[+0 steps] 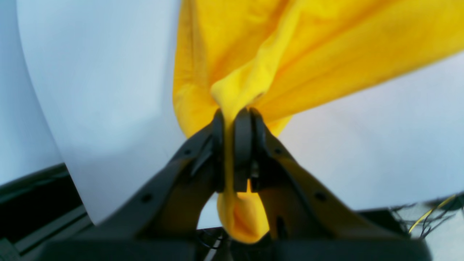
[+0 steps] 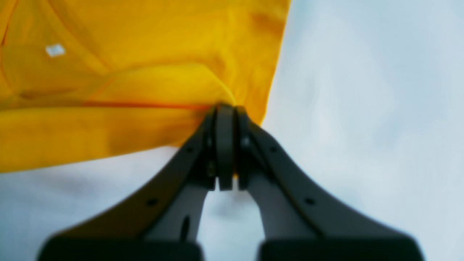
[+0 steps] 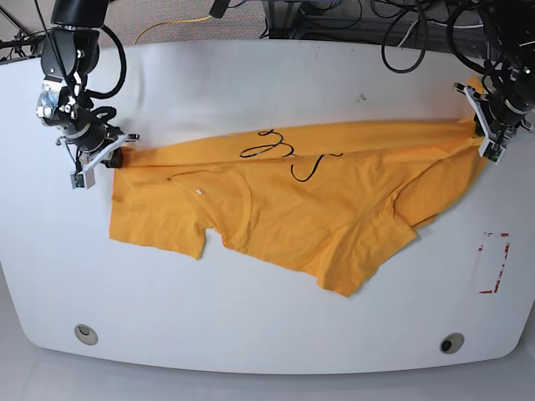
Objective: Fold the T-shirt properly
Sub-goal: 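Lay the stretched shirt flat on the table with both grippers, then grasp the shirt edge near the sleeve with the right gripper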
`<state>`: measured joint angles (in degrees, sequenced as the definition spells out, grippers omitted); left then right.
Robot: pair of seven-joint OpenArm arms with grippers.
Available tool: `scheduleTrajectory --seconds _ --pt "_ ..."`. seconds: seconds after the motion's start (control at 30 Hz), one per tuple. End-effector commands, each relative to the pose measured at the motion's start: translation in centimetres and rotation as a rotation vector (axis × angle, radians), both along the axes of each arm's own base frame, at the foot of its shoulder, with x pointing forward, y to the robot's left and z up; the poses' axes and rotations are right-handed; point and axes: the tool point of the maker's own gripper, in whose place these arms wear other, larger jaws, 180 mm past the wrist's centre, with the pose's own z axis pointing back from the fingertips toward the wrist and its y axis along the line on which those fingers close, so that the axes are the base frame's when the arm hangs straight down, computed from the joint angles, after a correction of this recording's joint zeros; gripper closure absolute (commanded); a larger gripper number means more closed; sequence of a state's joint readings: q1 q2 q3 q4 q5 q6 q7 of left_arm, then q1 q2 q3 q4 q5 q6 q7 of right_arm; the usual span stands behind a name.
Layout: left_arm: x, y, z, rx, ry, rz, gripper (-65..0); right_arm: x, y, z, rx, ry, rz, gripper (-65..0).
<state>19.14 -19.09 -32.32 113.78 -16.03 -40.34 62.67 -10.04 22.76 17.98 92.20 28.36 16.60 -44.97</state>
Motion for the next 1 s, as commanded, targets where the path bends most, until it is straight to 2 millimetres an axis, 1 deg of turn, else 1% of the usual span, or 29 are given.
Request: scheduleTrajectory --seconds 0.0,0.1,0.17,0.2,0.23,0.27,0.33,0.37,0.4,0.5,0.57,0.63,0.73,0.77,0.83,0.97 --pt "0.3 0.7 0.9 0.027 -0.029 -0.012 0.0 0.2 -0.7 0.9 -0.022 -0.031 0.003 0.0" --pt "-0.7 0.5 0.2 0.013 -0.022 -0.026 0.0 -1.4 -0.3 -0.1 -0.022 0.005 0.031 0.0" --pt "-1.3 0.3 -0.2 0.018 -0.014 -0.038 0.0 -1.7 0.1 -0.3 -0.021 0.009 0.066 -3.6" --pt "-1.5 0.4 -0.4 0.026 -0.013 -0.040 0.0 -1.8 0.3 -0.3 -0.021 0.010 0.078 -7.6" --pt "-1.5 0.4 -0.5 0.038 -0.015 -0.044 0.0 -1.8 0.5 -0.1 -0.019 0.004 0.087 -13.3" --pt "-1.6 0.3 -0.8 0.055 -0.003 -0.051 0.0 -1.5 0.9 0.6 -0.024 -0.017 0.102 -20.3" --pt "-1.9 0.2 -1.2 0.066 0.012 -0.051 0.0 -1.5 1.8 1.3 -0.008 -0.044 0.117 -29.3" --pt "-2.0 0.2 -1.3 0.067 0.015 -0.046 0.0 -1.5 2.2 2.0 0.004 -0.066 0.122 -34.7" --pt "-2.3 0.2 -1.6 0.069 0.024 -0.040 0.0 -1.2 2.5 3.1 0.016 -0.100 0.117 -39.5" --pt "-2.5 0.0 -1.9 0.071 0.035 -0.041 0.0 -0.7 3.2 4.9 0.040 -0.157 0.126 -46.3" --pt "-2.5 0.0 -1.9 0.070 0.034 -0.041 0.0 0.0 3.7 5.7 0.069 -0.185 0.132 -46.6" --pt "-2.6 0.0 -1.9 0.070 0.036 -0.041 0.0 1.4 5.3 6.6 0.108 -0.221 0.165 -46.8" --pt "-2.6 0.0 -2.0 0.071 0.038 -0.041 0.0 2.7 6.7 6.5 0.129 -0.223 0.201 -46.8" --pt "-2.8 0.1 -2.0 0.074 0.044 -0.042 0.0 3.5 7.2 6.6 0.136 -0.229 0.214 -46.8" --pt "-3.3 0.2 -2.3 0.076 0.059 -0.044 0.0 4.4 8.0 6.4 0.148 -0.225 0.232 -46.8" --pt "-4.0 0.4 -2.6 0.092 0.083 -0.043 0.0 7.2 9.9 5.8 0.178 -0.208 0.275 -46.8"
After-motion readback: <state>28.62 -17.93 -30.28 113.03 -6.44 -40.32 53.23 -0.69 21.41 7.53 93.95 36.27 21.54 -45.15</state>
